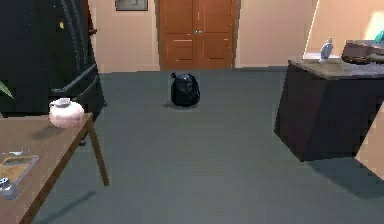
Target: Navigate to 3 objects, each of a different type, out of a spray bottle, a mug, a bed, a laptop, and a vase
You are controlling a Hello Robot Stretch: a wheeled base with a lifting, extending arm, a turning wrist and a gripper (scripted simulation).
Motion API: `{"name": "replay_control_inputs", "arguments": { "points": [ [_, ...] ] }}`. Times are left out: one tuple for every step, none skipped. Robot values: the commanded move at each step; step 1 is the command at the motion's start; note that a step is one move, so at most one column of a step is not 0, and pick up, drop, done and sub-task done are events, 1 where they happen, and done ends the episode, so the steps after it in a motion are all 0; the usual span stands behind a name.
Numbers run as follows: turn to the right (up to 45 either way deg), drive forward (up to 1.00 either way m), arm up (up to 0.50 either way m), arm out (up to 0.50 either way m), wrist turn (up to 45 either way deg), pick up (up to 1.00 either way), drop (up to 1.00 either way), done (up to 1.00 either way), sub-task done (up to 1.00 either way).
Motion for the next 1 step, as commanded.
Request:
{"name": "replay_control_inputs", "arguments": {
  "points": [
    [3.0,0.0,0.0,0.0,0.0,0.0,0.0,0.0,0.0]
  ]
}}
